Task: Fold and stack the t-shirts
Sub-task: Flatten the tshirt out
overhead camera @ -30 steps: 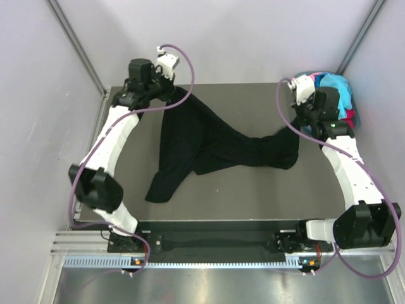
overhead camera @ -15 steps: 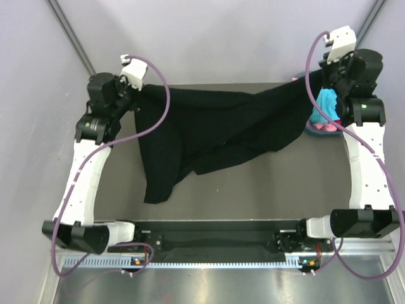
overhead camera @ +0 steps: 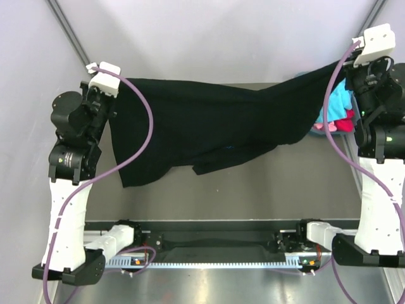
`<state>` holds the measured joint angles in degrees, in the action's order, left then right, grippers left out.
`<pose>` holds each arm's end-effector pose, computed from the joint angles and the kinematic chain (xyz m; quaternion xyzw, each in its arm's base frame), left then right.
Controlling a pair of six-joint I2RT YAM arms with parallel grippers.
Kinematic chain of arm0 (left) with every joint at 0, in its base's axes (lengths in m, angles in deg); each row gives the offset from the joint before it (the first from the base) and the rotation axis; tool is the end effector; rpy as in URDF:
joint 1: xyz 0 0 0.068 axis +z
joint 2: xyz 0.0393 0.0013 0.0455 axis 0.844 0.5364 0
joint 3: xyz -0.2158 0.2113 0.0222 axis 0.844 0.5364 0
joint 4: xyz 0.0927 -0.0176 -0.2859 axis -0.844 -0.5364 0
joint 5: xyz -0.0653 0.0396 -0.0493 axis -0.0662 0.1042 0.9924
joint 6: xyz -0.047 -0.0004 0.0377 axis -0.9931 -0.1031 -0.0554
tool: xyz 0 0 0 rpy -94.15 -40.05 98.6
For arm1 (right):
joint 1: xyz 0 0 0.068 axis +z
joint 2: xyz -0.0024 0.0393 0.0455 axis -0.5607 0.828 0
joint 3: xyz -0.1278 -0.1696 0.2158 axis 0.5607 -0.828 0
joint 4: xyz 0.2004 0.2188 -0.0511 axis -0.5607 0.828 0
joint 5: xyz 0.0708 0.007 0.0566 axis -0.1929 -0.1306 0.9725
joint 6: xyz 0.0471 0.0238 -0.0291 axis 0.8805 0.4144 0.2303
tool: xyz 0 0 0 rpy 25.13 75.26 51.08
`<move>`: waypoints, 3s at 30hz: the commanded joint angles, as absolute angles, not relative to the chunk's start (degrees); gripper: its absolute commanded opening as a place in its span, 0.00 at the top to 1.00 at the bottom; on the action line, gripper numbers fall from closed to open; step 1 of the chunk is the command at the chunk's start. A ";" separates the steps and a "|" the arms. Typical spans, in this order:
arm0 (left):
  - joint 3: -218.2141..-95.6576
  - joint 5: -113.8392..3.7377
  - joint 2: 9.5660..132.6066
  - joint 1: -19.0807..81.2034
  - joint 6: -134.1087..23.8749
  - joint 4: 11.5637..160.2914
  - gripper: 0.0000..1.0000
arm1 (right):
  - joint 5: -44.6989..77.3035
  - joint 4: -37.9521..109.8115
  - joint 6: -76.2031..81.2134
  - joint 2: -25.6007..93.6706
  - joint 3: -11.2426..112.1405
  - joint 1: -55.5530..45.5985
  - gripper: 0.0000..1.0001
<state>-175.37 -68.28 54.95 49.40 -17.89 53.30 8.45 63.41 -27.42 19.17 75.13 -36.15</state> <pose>0.2001 -0.0248 0.5691 0.1744 0.6801 0.1382 0.6985 0.2229 -0.0081 0.6063 -0.1210 0.6580 -0.1630 0.7252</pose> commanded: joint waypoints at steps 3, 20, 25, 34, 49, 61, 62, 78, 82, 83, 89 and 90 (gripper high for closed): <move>-174.07 -70.78 51.24 49.91 -17.87 55.17 1.00 | 4.97 60.65 -29.18 15.98 73.96 -37.44 1.00; -188.29 -73.15 56.06 49.91 -23.94 57.46 1.00 | 8.49 64.25 -22.23 21.07 100.12 -38.41 1.00; -191.55 -73.50 54.83 49.91 -23.85 58.07 1.00 | 8.49 62.32 -24.52 19.05 104.10 -38.41 1.00; -193.13 -76.76 49.65 49.83 -19.72 60.88 1.00 | 5.67 56.70 -31.73 9.92 101.03 -38.41 1.00; -199.63 -77.20 53.59 49.65 -12.60 59.93 1.00 | 4.35 49.59 -35.95 12.97 102.62 -38.41 1.00; -195.78 -75.97 66.08 49.74 -16.29 59.73 1.00 | 5.76 45.36 -39.12 28.28 101.12 -38.41 1.00; -195.77 -75.71 66.60 49.65 -16.29 60.26 1.00 | 5.85 45.35 -38.16 28.10 100.85 -38.41 1.00; -190.41 -74.39 55.46 49.74 -15.24 63.70 1.00 | 6.99 52.81 -35.34 12.21 96.11 -38.41 1.00; -189.71 -74.03 50.19 49.74 -14.98 62.03 1.00 | 7.26 55.28 -35.25 7.19 95.75 -38.41 1.00; -189.45 -74.21 49.30 49.65 -14.54 61.77 1.00 | 7.26 55.72 -35.68 6.31 95.75 -38.41 1.00; -191.28 -76.40 47.00 49.48 -9.71 62.46 1.00 | 7.08 56.52 -39.19 2.88 97.06 -38.41 1.00; -193.29 -77.71 47.62 49.30 -9.00 62.90 1.00 | 6.99 56.17 -39.72 3.49 98.46 -38.41 1.00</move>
